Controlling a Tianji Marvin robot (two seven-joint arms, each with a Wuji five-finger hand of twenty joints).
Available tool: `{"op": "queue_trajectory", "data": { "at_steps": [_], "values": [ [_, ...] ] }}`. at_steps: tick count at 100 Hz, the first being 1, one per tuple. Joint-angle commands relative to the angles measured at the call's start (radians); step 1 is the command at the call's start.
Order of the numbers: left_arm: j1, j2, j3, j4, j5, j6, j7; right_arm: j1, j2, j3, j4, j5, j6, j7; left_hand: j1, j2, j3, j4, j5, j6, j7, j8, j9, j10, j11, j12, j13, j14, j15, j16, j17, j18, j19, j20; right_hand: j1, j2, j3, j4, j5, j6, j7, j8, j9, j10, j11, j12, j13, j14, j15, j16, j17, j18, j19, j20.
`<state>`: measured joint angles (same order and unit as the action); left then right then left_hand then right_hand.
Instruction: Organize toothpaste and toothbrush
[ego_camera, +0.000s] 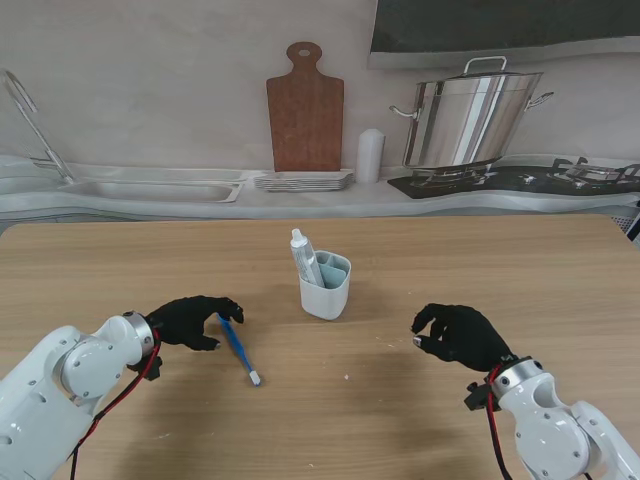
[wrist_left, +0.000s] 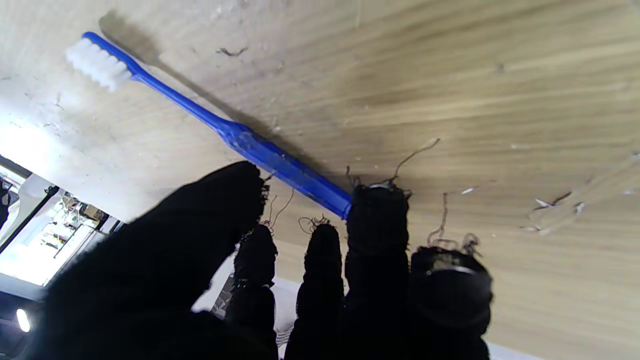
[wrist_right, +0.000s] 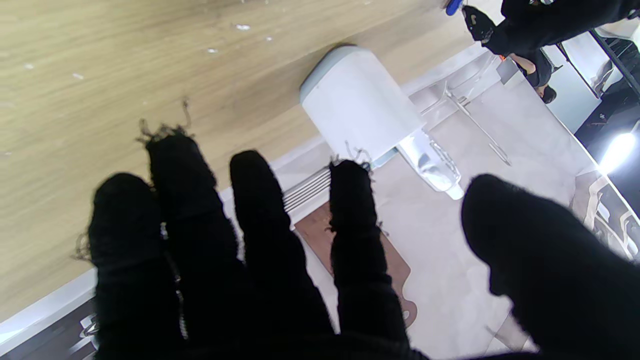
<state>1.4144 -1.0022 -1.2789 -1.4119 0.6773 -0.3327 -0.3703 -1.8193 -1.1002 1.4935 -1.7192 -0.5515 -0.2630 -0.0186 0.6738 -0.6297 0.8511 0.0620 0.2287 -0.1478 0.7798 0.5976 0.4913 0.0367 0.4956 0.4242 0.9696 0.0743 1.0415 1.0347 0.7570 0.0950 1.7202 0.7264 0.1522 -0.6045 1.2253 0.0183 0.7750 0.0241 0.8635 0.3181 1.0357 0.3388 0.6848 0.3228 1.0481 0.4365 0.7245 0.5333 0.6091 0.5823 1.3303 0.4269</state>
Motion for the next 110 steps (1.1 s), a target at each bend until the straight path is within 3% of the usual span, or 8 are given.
{"op": "queue_trajectory", "data": {
  "at_steps": [1,29,53,86,96,110],
  "values": [
    [-0.001,-0.004,0.008,-0.008,0.015,0.008,-0.018,-0.013,-0.002,0.002,-0.007,-0.006,0.002,0.016,0.005,-0.032,0.003,-0.025,0.001,-0.015,0.006,-0.012,0.027,0.010,0.023,0.022,0.040,0.011,0.045,0.017,0.031,-0.045,0.069,-0.010,0.001,-0.003,0.004,-0.003,0.009,-0.010,0.004,0.002,-0.009,0.013,0.009,0.011,0.002,0.005,0.005,0.012,-0.002,0.088,0.006,0.017],
    [-0.041,-0.004,0.054,0.026,0.065,0.026,-0.003,-0.019,-0.002,0.005,-0.009,-0.004,0.003,0.016,0.029,-0.032,-0.015,-0.016,0.042,-0.002,0.019,-0.007,0.071,0.040,0.053,0.057,0.081,0.007,0.105,0.022,0.081,-0.070,0.129,-0.045,0.003,-0.005,0.005,-0.002,0.008,-0.010,0.003,0.002,-0.009,0.013,0.009,0.011,0.003,0.006,0.006,0.012,-0.001,0.088,0.007,0.017],
    [-0.075,0.000,0.088,0.057,0.097,0.038,-0.008,-0.023,-0.002,0.009,-0.011,-0.004,0.005,0.018,0.037,-0.048,-0.017,-0.014,0.097,0.030,0.090,0.049,0.140,0.081,0.136,0.122,0.139,-0.016,0.175,0.019,0.144,-0.094,0.188,-0.083,0.003,-0.003,0.005,-0.002,0.009,-0.009,0.003,0.002,-0.006,0.013,0.010,0.011,0.004,0.004,0.007,0.012,-0.001,0.088,0.007,0.017],
    [-0.029,0.003,0.059,0.026,0.165,0.062,-0.004,-0.026,-0.001,0.011,-0.012,-0.003,0.007,0.024,0.005,-0.043,-0.025,-0.024,0.198,0.086,0.156,0.113,0.293,0.115,0.247,0.230,0.223,-0.040,0.225,-0.003,0.224,-0.105,0.237,-0.132,0.003,-0.001,0.005,-0.001,0.009,-0.007,0.003,0.002,-0.004,0.013,0.010,0.011,0.004,0.006,0.007,0.012,0.000,0.087,0.008,0.017],
    [-0.002,0.002,0.039,0.004,0.202,0.068,0.018,-0.027,-0.001,0.010,-0.012,-0.002,0.008,0.024,-0.020,0.000,-0.080,-0.014,0.212,0.090,0.154,0.118,0.272,0.125,0.232,0.225,0.170,-0.018,0.186,0.011,0.167,-0.082,0.208,-0.132,0.004,-0.002,0.006,-0.001,0.010,-0.008,0.003,0.002,-0.004,0.014,0.009,0.010,0.005,0.007,0.007,0.012,0.000,0.087,0.008,0.017],
    [0.037,-0.002,0.010,-0.033,0.235,0.088,0.045,-0.027,-0.001,0.010,-0.012,-0.003,0.008,0.024,-0.044,0.064,-0.178,0.028,0.199,0.106,0.125,0.118,0.147,0.143,0.177,0.219,0.018,0.024,0.086,0.091,-0.019,-0.029,0.104,-0.018,0.004,-0.002,0.006,-0.001,0.009,-0.006,0.003,0.002,-0.005,0.014,0.009,0.010,0.005,0.007,0.007,0.012,0.000,0.087,0.008,0.017]
  ]
}}
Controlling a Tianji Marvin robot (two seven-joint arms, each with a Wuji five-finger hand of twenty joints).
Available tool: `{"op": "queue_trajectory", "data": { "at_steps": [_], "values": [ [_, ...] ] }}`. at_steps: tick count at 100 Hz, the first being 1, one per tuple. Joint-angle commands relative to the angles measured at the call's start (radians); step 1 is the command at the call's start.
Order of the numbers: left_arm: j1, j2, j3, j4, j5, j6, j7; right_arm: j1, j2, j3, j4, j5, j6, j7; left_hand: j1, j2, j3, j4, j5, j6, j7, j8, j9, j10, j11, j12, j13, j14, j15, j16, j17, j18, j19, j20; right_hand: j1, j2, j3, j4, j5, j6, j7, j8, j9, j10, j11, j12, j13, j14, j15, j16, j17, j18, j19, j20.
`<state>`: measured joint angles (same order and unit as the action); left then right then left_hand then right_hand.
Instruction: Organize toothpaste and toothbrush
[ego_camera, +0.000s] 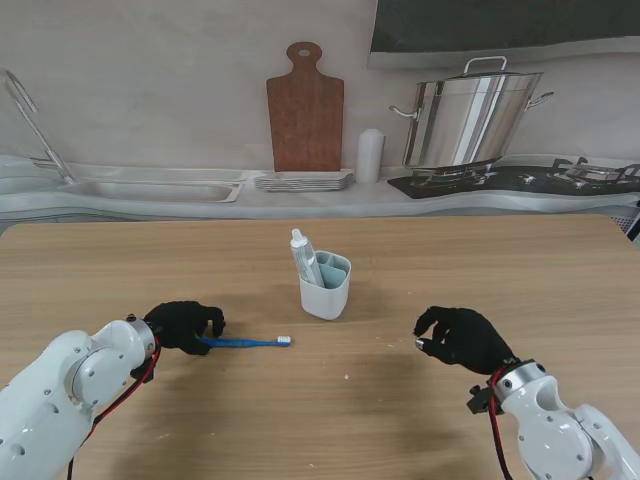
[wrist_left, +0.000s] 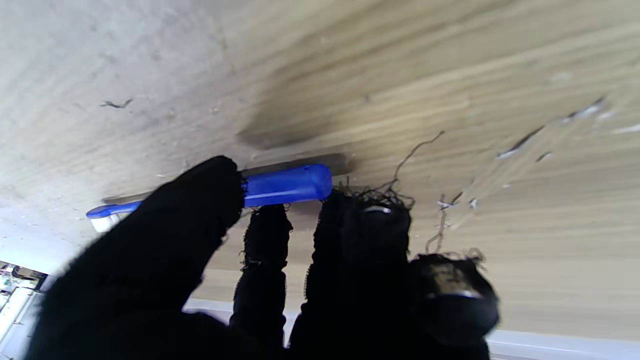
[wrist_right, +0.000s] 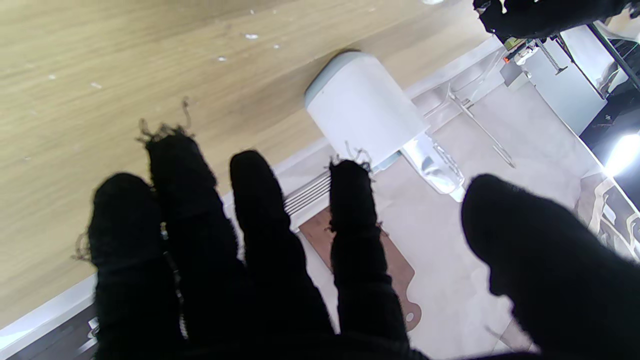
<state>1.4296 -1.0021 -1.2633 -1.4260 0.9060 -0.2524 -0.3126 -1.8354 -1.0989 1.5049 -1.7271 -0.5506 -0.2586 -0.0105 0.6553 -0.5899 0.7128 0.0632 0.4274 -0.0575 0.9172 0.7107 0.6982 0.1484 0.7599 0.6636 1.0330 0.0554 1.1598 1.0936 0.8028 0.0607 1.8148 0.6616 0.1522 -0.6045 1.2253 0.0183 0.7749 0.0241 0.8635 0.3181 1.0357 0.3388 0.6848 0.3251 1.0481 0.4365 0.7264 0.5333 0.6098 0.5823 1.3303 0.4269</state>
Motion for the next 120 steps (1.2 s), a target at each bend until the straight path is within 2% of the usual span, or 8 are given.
{"op": "queue_trajectory", "data": {
  "at_steps": [1,26,56,60,78,96,108,120],
  "values": [
    [0.025,-0.003,-0.008,-0.022,0.009,0.008,-0.011,-0.011,-0.002,-0.001,-0.004,-0.004,0.003,0.016,-0.027,0.027,-0.044,0.027,-0.001,0.016,-0.014,0.005,-0.071,0.033,-0.092,-0.022,-0.059,0.045,-0.038,0.034,-0.079,0.008,0.000,0.051,0.004,-0.002,0.006,-0.001,0.009,-0.005,0.003,0.002,-0.005,0.013,0.010,0.008,0.005,0.008,0.005,0.012,0.000,0.087,0.008,0.017],
    [0.066,-0.006,-0.030,-0.075,0.063,0.023,0.017,-0.010,-0.003,-0.004,-0.004,-0.005,0.005,0.013,-0.027,0.073,-0.105,0.086,-0.001,0.055,-0.027,0.022,-0.187,0.067,-0.140,-0.038,-0.236,0.098,-0.127,0.072,-0.247,0.071,-0.163,0.243,0.007,0.004,0.015,0.002,0.021,0.035,-0.007,-0.004,-0.003,0.012,0.012,0.009,0.008,0.004,0.006,0.012,0.002,0.088,0.009,0.017],
    [0.037,-0.004,0.003,-0.056,0.068,0.016,0.017,-0.011,-0.003,-0.003,-0.003,-0.006,0.005,0.011,-0.001,0.050,-0.052,0.120,0.034,0.079,-0.012,0.023,-0.167,0.071,-0.117,-0.026,-0.232,0.098,-0.116,0.081,-0.244,0.090,-0.170,0.282,0.009,0.006,0.019,0.002,0.026,0.038,-0.013,-0.009,-0.003,0.013,0.013,0.009,0.010,0.006,0.007,0.011,0.002,0.089,0.009,0.017],
    [0.031,-0.004,0.009,-0.052,0.070,0.015,0.015,-0.011,-0.003,-0.003,-0.003,-0.005,0.007,0.011,0.007,0.032,-0.041,0.119,0.044,0.078,-0.001,0.025,-0.152,0.071,-0.107,-0.020,-0.221,0.096,-0.110,0.082,-0.230,0.088,-0.162,0.283,0.009,0.006,0.018,0.002,0.026,0.040,-0.013,-0.009,-0.002,0.013,0.013,0.009,0.011,0.005,0.007,0.011,0.002,0.089,0.009,0.017],
    [0.007,0.000,0.036,-0.034,0.078,0.004,0.006,-0.011,-0.003,-0.004,-0.003,-0.005,0.007,0.010,0.083,-0.114,0.079,-0.015,0.131,0.036,0.184,-0.012,-0.027,0.067,-0.037,0.036,-0.123,0.090,-0.046,0.079,-0.146,0.084,-0.087,0.234,0.009,0.009,0.020,0.002,0.027,0.039,-0.013,-0.010,-0.002,0.012,0.013,0.009,0.010,0.004,0.007,0.011,0.003,0.088,0.009,0.017],
    [-0.012,0.002,0.059,-0.017,0.086,-0.008,0.009,-0.013,-0.003,-0.002,-0.004,-0.004,0.009,0.010,0.081,-0.136,0.131,0.001,0.200,0.030,0.245,-0.018,0.028,0.064,-0.013,0.056,-0.093,0.107,-0.032,0.073,-0.128,0.103,-0.071,0.215,0.009,0.008,0.021,0.002,0.028,0.039,-0.013,-0.010,-0.002,0.013,0.013,0.009,0.010,0.005,0.007,0.011,0.003,0.088,0.009,0.017],
    [-0.022,0.002,0.073,-0.010,0.095,-0.015,0.018,-0.013,-0.004,-0.003,-0.004,-0.003,0.010,0.009,0.076,-0.163,0.168,0.026,0.225,0.014,0.255,-0.019,-0.011,0.071,-0.034,0.061,-0.155,0.123,-0.068,0.073,-0.195,0.125,-0.115,0.213,0.011,0.008,0.022,0.002,0.028,0.040,-0.013,-0.010,-0.003,0.014,0.013,0.009,0.010,0.006,0.007,0.011,0.004,0.088,0.010,0.017],
    [-0.034,0.002,0.090,-0.002,0.109,-0.019,0.032,-0.014,-0.004,-0.003,-0.005,-0.002,0.010,0.010,0.080,-0.202,0.199,0.043,0.258,0.007,0.262,-0.034,-0.172,0.118,-0.077,0.083,-0.324,0.145,-0.171,0.119,-0.337,0.166,-0.260,0.316,0.009,0.009,0.021,0.002,0.027,0.039,-0.013,-0.011,-0.001,0.013,0.013,0.009,0.010,0.004,0.007,0.011,0.004,0.087,0.009,0.016]
  ]
}}
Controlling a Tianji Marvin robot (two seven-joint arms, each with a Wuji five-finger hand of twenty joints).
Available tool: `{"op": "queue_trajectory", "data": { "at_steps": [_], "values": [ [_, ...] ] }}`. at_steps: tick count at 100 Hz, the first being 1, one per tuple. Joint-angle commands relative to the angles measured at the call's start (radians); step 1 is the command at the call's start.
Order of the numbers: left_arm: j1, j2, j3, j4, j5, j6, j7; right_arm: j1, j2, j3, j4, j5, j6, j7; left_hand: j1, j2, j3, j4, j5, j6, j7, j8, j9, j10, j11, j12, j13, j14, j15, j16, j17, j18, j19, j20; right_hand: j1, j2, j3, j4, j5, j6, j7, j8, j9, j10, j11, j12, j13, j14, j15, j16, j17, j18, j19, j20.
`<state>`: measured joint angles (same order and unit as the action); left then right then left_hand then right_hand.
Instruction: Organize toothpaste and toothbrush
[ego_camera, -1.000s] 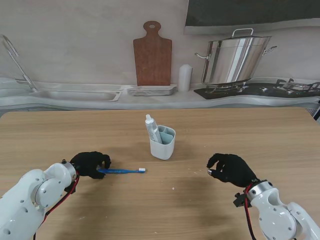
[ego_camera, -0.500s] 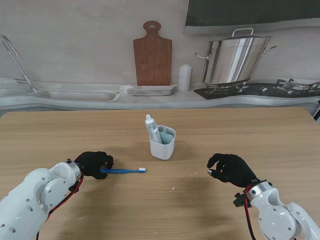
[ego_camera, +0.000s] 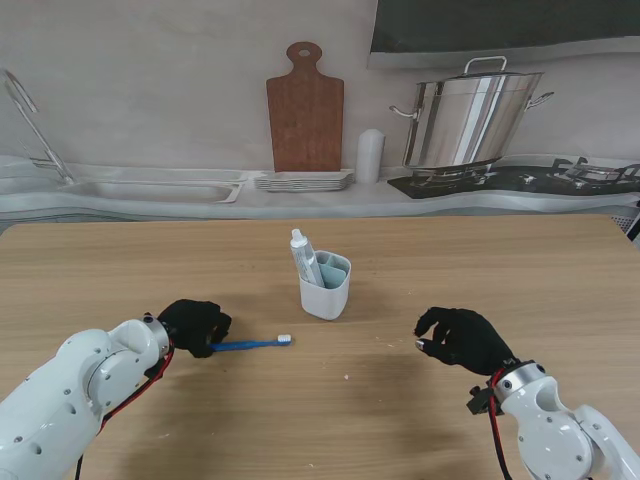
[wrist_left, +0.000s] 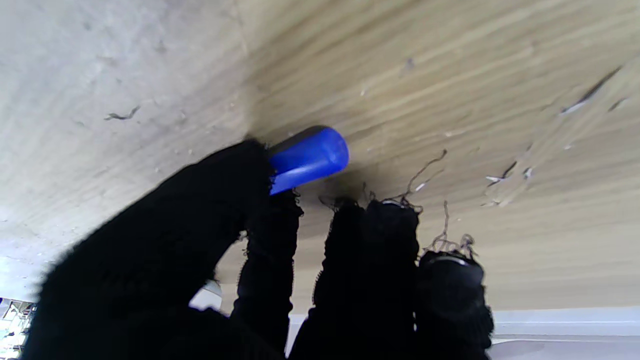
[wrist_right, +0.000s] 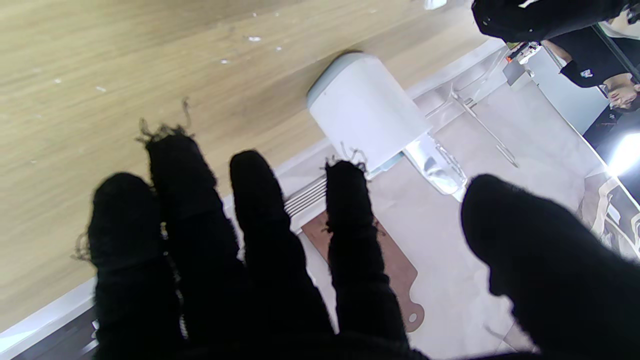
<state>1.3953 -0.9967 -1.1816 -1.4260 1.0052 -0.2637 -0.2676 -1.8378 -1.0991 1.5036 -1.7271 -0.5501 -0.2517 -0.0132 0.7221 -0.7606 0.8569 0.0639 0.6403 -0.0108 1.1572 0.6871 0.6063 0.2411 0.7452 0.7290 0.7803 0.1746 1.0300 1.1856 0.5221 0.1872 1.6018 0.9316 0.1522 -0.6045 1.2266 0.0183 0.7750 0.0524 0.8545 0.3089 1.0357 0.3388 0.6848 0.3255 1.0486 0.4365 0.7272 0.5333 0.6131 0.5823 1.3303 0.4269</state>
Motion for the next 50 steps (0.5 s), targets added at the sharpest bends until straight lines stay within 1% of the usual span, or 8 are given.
{"op": "queue_trajectory", "data": {
  "at_steps": [1,12,20,29,39,40,43,50],
  "values": [
    [-0.001,-0.003,0.009,-0.001,0.011,-0.010,-0.012,-0.011,-0.003,-0.001,-0.005,-0.003,0.003,0.013,0.011,-0.038,0.062,0.046,0.049,-0.041,0.022,-0.013,-0.096,0.032,-0.065,0.020,-0.091,0.029,-0.052,0.026,-0.074,0.045,-0.061,0.049,0.009,0.009,0.020,0.001,0.027,0.010,-0.004,-0.002,-0.002,0.014,0.013,0.009,0.009,0.004,0.006,0.011,0.000,0.087,0.009,0.016],
    [-0.015,-0.002,0.026,0.009,0.018,-0.025,-0.003,-0.011,-0.004,0.000,-0.004,-0.003,0.001,0.013,0.007,-0.087,0.115,0.054,0.081,-0.045,0.044,-0.038,-0.176,0.034,-0.048,0.068,-0.238,0.067,-0.109,0.032,-0.220,0.077,-0.175,0.101,0.009,0.008,0.019,0.002,0.027,0.010,-0.004,-0.002,-0.002,0.013,0.013,0.008,0.009,0.006,0.006,0.011,0.000,0.087,0.009,0.016],
    [-0.025,-0.003,0.038,0.013,0.013,-0.021,-0.003,-0.012,-0.003,0.001,-0.005,-0.003,0.001,0.014,0.012,-0.103,0.131,0.070,0.093,-0.044,0.054,-0.050,-0.163,0.031,0.043,0.151,-0.261,0.077,-0.089,0.051,-0.241,0.091,-0.187,0.127,0.009,0.008,0.019,0.001,0.028,0.010,-0.004,-0.002,-0.001,0.014,0.013,0.009,0.009,0.006,0.007,0.011,0.000,0.088,0.009,0.016],
    [-0.031,-0.003,0.049,0.008,0.013,-0.009,-0.013,-0.012,-0.003,0.001,-0.004,-0.004,0.000,0.014,0.014,-0.119,0.128,0.073,0.104,-0.049,0.057,-0.067,-0.079,0.017,0.136,0.241,-0.175,0.046,0.003,0.090,-0.161,0.075,-0.126,0.165,0.009,0.009,0.019,0.001,0.026,0.009,-0.004,-0.002,-0.002,0.012,0.013,0.009,0.009,0.006,0.006,0.011,0.000,0.089,0.008,0.016],
    [-0.031,-0.003,0.053,-0.005,0.020,0.011,-0.025,-0.013,-0.003,0.003,-0.003,-0.004,-0.001,0.015,0.017,-0.117,0.112,0.080,0.105,-0.068,0.050,-0.070,0.091,-0.014,0.211,0.393,-0.010,-0.013,0.133,0.114,0.002,0.042,0.008,0.172,0.009,0.008,0.018,0.001,0.026,0.007,-0.004,-0.002,-0.002,0.013,0.013,0.008,0.008,0.005,0.006,0.011,0.000,0.089,0.009,0.016],
    [-0.030,-0.003,0.054,-0.007,0.020,0.013,-0.027,-0.013,-0.003,0.003,-0.003,-0.004,-0.001,0.015,0.017,-0.116,0.110,0.080,0.106,-0.069,0.050,-0.070,0.107,-0.011,0.215,0.399,0.005,-0.016,0.143,0.115,0.017,0.039,0.020,0.170,0.009,0.008,0.018,0.001,0.026,0.007,-0.004,-0.002,-0.002,0.013,0.013,0.008,0.009,0.005,0.006,0.011,0.000,0.088,0.009,0.016],
    [-0.030,-0.002,0.054,-0.012,0.021,0.020,-0.033,-0.014,-0.003,0.004,-0.003,-0.004,0.000,0.015,0.014,-0.109,0.097,0.084,0.105,-0.085,0.039,-0.067,0.167,-0.068,0.228,0.422,0.048,-0.030,0.175,0.108,0.060,0.026,0.067,0.139,0.009,0.007,0.018,0.001,0.026,0.008,-0.004,-0.002,-0.002,0.014,0.013,0.008,0.008,0.007,0.006,0.011,0.000,0.088,0.009,0.016],
    [-0.028,-0.002,0.055,-0.021,0.027,0.032,-0.046,-0.015,-0.003,0.005,-0.004,-0.003,0.000,0.015,0.001,-0.080,0.057,0.091,0.088,-0.112,0.021,-0.049,0.215,-0.090,0.257,0.426,0.107,-0.061,0.215,0.107,0.126,-0.013,0.138,0.085,0.009,0.008,0.018,0.001,0.026,0.008,-0.003,-0.002,-0.001,0.013,0.013,0.009,0.008,0.005,0.006,0.011,0.000,0.088,0.009,0.016]
  ]
}}
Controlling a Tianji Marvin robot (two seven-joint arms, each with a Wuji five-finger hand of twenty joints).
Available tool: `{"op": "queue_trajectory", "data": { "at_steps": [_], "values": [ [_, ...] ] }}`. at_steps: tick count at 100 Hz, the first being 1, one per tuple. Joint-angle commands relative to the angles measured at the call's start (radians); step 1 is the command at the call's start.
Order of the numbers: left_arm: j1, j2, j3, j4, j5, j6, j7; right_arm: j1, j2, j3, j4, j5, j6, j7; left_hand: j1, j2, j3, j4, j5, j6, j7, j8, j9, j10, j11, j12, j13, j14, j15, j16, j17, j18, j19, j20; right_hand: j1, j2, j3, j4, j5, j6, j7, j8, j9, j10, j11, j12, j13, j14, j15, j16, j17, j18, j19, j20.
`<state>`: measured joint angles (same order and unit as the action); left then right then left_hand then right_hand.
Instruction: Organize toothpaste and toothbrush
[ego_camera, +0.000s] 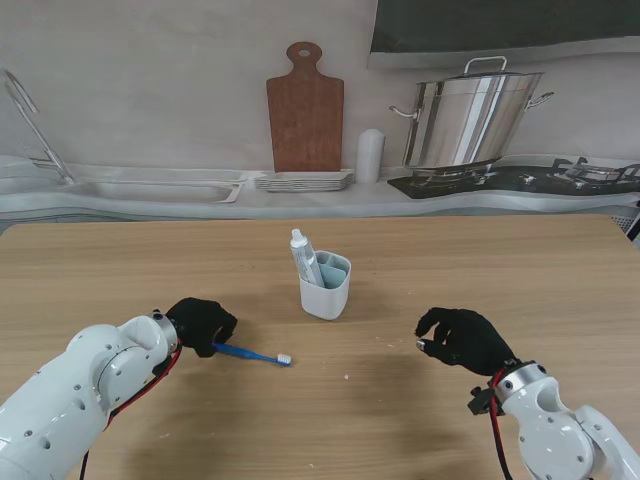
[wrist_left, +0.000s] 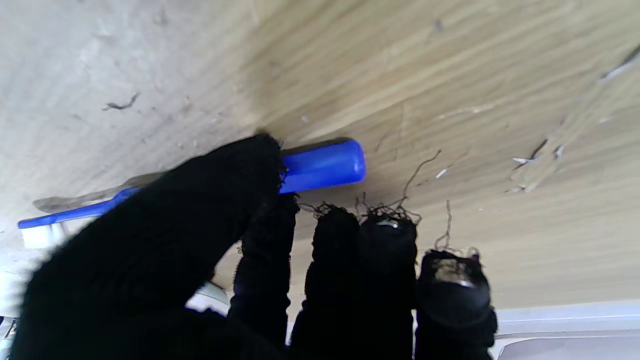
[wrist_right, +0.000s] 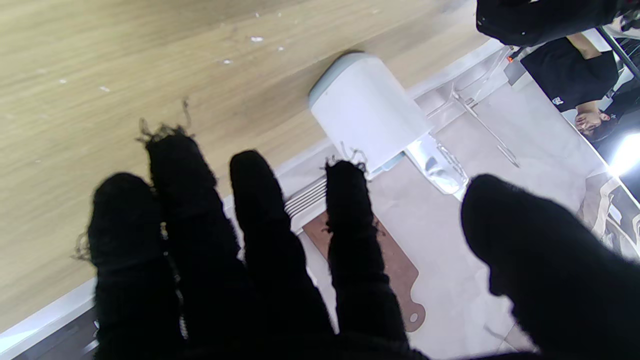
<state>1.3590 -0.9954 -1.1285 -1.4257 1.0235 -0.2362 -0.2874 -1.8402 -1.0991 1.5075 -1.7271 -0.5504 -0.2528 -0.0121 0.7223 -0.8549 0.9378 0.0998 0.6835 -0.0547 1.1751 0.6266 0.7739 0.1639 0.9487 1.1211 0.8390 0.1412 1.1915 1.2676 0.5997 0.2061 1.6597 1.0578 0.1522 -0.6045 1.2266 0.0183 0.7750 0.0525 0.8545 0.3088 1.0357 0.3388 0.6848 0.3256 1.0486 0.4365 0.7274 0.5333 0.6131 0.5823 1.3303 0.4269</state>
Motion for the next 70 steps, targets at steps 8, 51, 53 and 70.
{"op": "queue_trajectory", "data": {
  "at_steps": [8,51,53,70],
  "values": [
    [0.011,-0.002,0.007,-0.037,0.015,0.028,-0.050,-0.013,-0.003,0.002,-0.003,-0.003,0.000,0.013,-0.008,0.028,-0.070,0.026,0.002,-0.050,-0.033,0.003,0.100,-0.041,0.092,0.021,0.123,-0.077,0.104,0.014,0.137,-0.090,0.168,-0.110,0.009,0.008,0.018,0.001,0.026,0.006,-0.003,-0.002,-0.001,0.013,0.013,0.008,0.008,0.006,0.006,0.011,0.000,0.088,0.009,0.016],
    [0.016,-0.002,0.026,-0.071,0.033,0.073,-0.079,-0.012,-0.004,0.004,0.000,-0.003,-0.003,0.010,-0.046,0.039,-0.075,-0.023,0.015,0.021,-0.069,-0.133,0.312,-0.118,0.206,-0.090,0.375,-0.162,0.250,-0.080,0.385,-0.178,0.363,-0.349,0.008,0.008,0.017,0.001,0.025,0.006,-0.003,-0.001,-0.001,0.014,0.013,0.008,0.009,0.006,0.006,0.011,-0.001,0.090,0.008,0.016],
    [0.015,-0.002,0.027,-0.069,0.034,0.072,-0.077,-0.013,-0.004,0.005,0.000,-0.003,-0.003,0.010,-0.042,0.040,-0.068,-0.028,0.027,0.015,-0.058,-0.146,0.325,-0.116,0.204,-0.096,0.386,-0.156,0.252,-0.087,0.393,-0.176,0.367,-0.356,0.009,0.009,0.017,0.001,0.025,0.006,-0.003,-0.002,-0.001,0.014,0.013,0.008,0.008,0.006,0.006,0.011,-0.001,0.090,0.008,0.016],
    [0.015,-0.002,0.035,-0.052,0.041,0.072,-0.058,-0.013,-0.004,0.005,0.002,-0.004,-0.004,0.008,-0.034,-0.024,-0.030,-0.039,0.131,0.005,-0.025,-0.265,0.435,-0.078,0.102,-0.240,0.427,-0.123,0.333,-0.161,0.495,-0.175,0.407,-0.403,0.009,0.007,0.017,0.001,0.026,0.007,-0.003,-0.002,-0.001,0.013,0.013,0.008,0.008,0.006,0.006,0.011,-0.002,0.090,0.008,0.016]
  ]
}}
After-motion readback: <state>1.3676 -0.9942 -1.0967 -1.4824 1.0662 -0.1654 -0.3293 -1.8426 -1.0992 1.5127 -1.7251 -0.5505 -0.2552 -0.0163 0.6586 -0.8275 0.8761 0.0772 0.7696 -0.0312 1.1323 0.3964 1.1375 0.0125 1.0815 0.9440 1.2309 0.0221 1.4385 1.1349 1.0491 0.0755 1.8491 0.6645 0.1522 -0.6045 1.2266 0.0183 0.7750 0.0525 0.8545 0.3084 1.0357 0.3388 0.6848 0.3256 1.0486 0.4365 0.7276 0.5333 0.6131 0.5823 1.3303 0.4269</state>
